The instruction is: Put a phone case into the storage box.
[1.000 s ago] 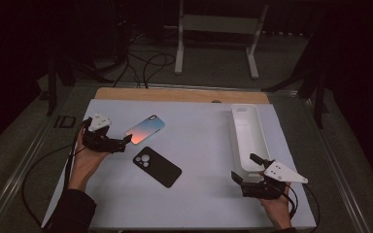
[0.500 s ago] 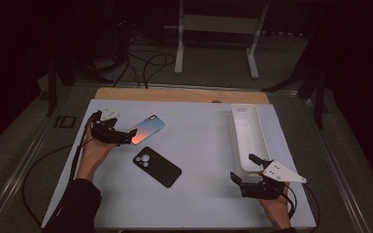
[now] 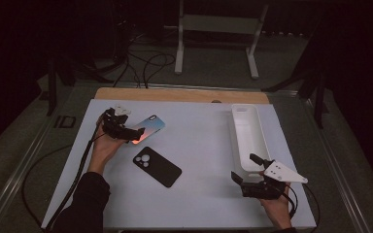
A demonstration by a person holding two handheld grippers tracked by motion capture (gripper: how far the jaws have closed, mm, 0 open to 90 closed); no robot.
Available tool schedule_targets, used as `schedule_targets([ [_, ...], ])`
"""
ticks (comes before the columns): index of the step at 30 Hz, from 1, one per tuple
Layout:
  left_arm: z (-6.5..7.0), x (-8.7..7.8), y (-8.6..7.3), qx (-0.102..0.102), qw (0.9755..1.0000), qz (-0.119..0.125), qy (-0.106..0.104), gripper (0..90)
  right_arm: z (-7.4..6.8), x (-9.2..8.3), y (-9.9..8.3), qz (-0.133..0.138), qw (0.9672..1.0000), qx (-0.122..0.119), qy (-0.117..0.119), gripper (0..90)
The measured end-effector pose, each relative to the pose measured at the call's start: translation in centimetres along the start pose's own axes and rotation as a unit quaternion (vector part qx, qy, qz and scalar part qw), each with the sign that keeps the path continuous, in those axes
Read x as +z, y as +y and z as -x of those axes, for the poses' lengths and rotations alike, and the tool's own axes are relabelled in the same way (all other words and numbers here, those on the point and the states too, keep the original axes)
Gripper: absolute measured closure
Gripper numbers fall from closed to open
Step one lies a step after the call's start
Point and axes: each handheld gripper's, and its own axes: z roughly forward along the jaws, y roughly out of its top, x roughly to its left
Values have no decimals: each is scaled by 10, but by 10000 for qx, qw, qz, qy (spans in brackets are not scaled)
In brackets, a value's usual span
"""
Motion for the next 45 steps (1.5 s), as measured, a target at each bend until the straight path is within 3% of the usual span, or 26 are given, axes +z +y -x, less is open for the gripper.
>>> schedule_targets([
  [5,-3,17,-3,-170,9998,-118,-47,6,1,-1,1,23,10000,10,-20,80],
  [10,-3,27,-4,-190,9996,-219,-50,8,2,-3,1,32,10000,10,-31,81],
  [16,-8,43,-6,-255,9983,-517,-49,16,4,-4,0,53,10000,47,-42,81],
  [26,-8,54,-11,-235,9964,-781,-231,60,5,-4,0,46,10000,60,-50,81],
  [30,-7,60,-13,-298,9943,-937,-415,85,5,-4,0,44,10000,57,-40,80],
  [32,-7,60,-13,-298,9943,-937,-415,88,5,-4,0,49,10000,60,-39,80],
  [36,-2,65,-14,-83,9939,-1064,-271,97,5,-5,0,43,10000,58,-46,81],
  [41,-1,65,-13,-108,9932,-1132,-245,98,4,-4,0,30,10000,50,-26,81],
  [45,1,64,-9,-86,9900,-1390,-235,118,4,-4,0,32,10000,43,-40,80],
])
